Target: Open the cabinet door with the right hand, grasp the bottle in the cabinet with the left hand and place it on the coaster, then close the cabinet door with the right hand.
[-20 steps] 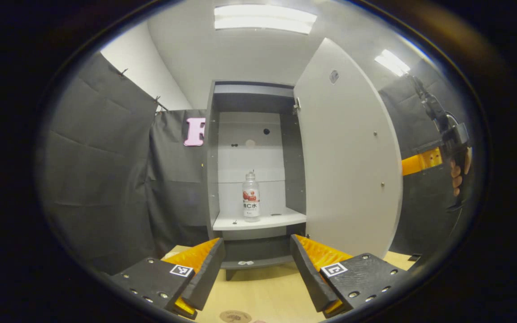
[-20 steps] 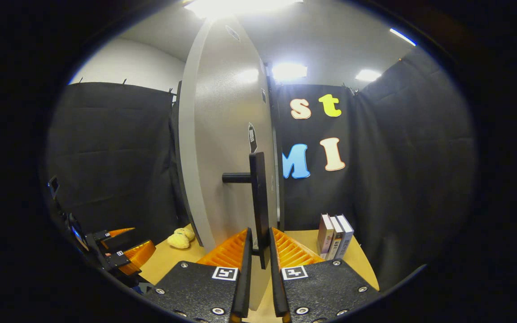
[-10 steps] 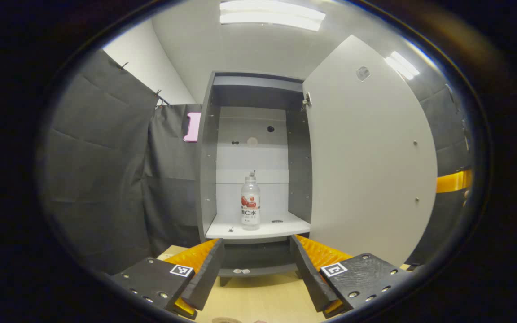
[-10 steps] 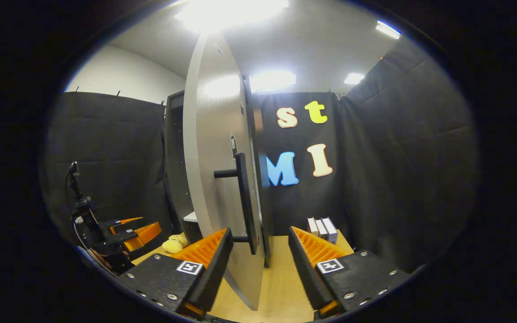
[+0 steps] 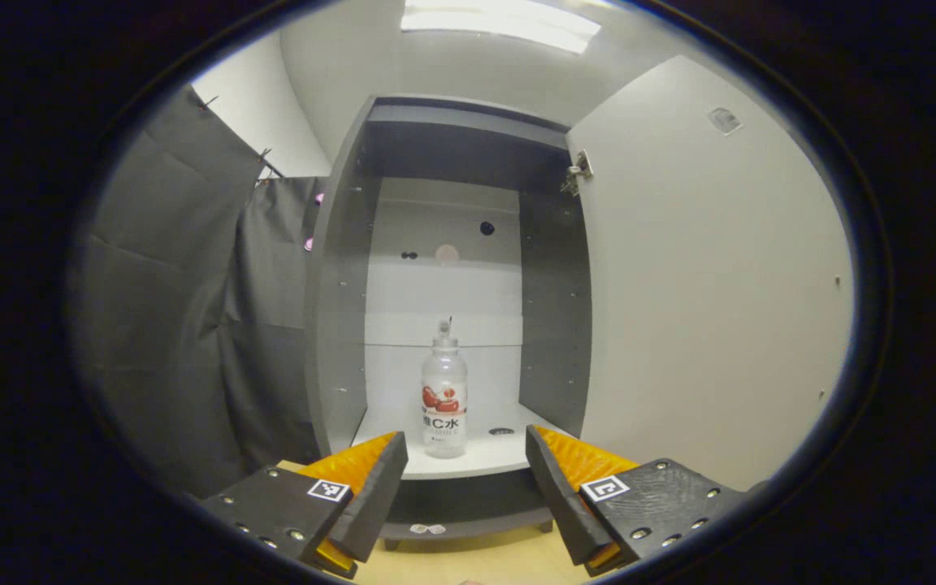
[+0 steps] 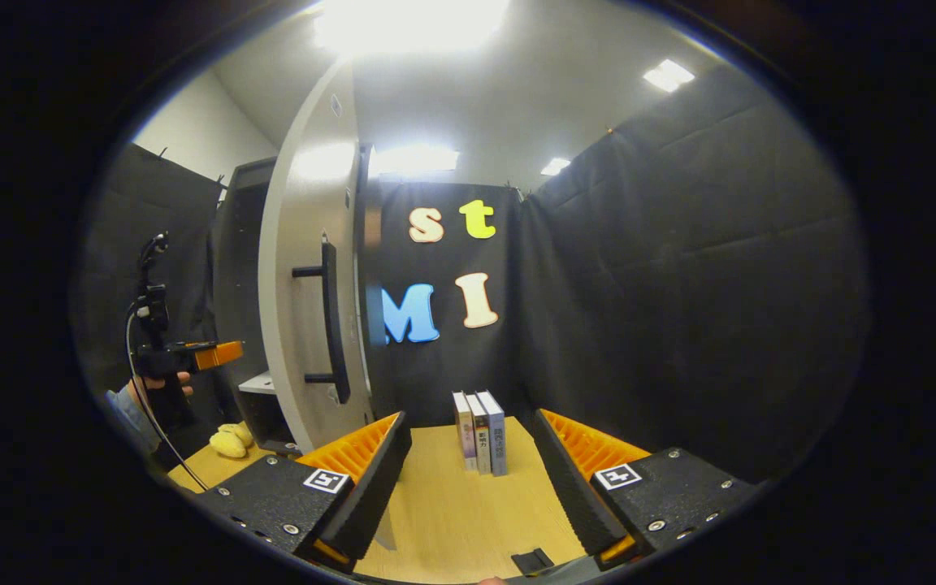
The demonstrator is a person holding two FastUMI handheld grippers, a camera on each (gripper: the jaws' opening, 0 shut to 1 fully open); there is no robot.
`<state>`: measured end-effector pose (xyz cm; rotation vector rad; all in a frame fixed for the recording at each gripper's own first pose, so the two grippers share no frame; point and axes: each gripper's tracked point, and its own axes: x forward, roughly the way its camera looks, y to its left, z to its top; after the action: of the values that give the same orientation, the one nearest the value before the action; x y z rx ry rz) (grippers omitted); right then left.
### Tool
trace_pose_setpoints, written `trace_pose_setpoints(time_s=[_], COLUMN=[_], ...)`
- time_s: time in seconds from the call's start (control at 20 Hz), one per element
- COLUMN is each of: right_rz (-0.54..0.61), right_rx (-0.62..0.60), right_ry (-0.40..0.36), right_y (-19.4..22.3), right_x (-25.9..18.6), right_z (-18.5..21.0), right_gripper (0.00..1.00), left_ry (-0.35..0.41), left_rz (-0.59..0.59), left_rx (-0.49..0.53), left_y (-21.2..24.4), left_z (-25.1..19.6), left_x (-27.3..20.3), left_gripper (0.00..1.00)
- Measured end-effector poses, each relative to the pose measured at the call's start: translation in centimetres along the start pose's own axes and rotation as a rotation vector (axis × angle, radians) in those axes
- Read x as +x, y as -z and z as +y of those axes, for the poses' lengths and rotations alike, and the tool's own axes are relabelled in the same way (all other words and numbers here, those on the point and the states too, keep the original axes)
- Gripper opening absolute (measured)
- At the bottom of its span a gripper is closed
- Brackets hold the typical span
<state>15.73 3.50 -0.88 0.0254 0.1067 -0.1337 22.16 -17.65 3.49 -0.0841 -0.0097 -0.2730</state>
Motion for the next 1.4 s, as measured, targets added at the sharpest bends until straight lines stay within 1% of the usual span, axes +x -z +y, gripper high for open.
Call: trace_pose_setpoints(time_s=[0.05,0.15,0.2,0.3,0.4,0.45,0.5,0.55,0.6,0.65,0.7,0.75,0.9,1.05,1.2,1.25,1.3,1.4], right_rz=[0.005,0.015,0.021,0.028,0.039,0.044,0.048,0.052,0.057,0.063,0.068,0.075,0.089,0.099,0.106,0.106,0.107,0.106], right_rx=[-0.005,-0.021,-0.027,-0.033,-0.040,-0.041,-0.042,-0.043,-0.044,-0.046,-0.048,-0.048,-0.030,-0.016,-0.003,-0.001,0.000,0.002], right_ry=[0.024,0.069,0.088,0.113,0.131,0.140,0.147,0.154,0.159,0.163,0.170,0.178,0.188,0.196,0.197,0.196,0.195,0.185], right_y=[0.3,1.1,1.3,1.7,2.1,2.4,2.6,2.7,3.0,3.2,3.3,3.5,4.0,4.3,4.6,4.5,4.6,4.6], right_x=[-0.1,-0.4,-0.7,-0.9,-0.8,-0.9,-0.8,-0.8,-0.6,-0.5,-0.3,-0.3,-0.1,0.2,0.4,0.3,0.4,0.5], right_z=[-0.3,-0.8,-0.8,-0.8,-0.7,-0.6,-0.5,-0.4,-0.2,0.0,0.0,0.0,0.3,0.3,0.2,0.2,0.1,0.2], right_gripper=[0.94,0.94,0.94,0.94,0.94,0.94,0.94,0.94,0.94,0.94,0.94,0.94,0.94,0.94,0.94,0.94,0.94,0.94], left_ry=[0.008,0.025,0.026,0.019,0.015,0.017,0.019,0.025,0.029,0.029,0.037,0.043,0.034,0.034,0.015,0.004,-0.003,-0.007], left_rz=[-0.001,0.002,0.004,0.009,0.009,0.013,0.017,0.020,0.025,0.027,0.034,0.045,0.064,0.092,0.094,0.091,0.096,0.098], left_rx=[-0.005,-0.016,-0.019,-0.011,0.001,0.005,0.004,0.003,0.005,0.011,0.019,0.031,0.060,0.082,0.094,0.090,0.080,0.059], left_y=[0.1,0.4,0.8,1.2,1.5,1.6,2.0,2.2,2.5,2.6,2.9,3.3,4.4,5.4,5.3,5.2,5.1,5.2], left_z=[0.0,-0.1,0.2,0.8,1.3,1.5,1.9,2.0,2.0,2.1,2.1,2.1,2.2,1.8,1.9,2.3,2.6,2.7], left_x=[1.0,3.1,4.3,6.5,8.3,9.3,10.3,11.2,12.2,13.1,14.1,15.0,17.0,18.2,18.3,18.3,18.4,18.2], left_gripper=[0.87,0.87,0.89,0.85,0.85,0.87,0.85,0.85,0.87,0.85,0.85,0.87,0.87,0.87,0.87,0.85,0.74,0.74])
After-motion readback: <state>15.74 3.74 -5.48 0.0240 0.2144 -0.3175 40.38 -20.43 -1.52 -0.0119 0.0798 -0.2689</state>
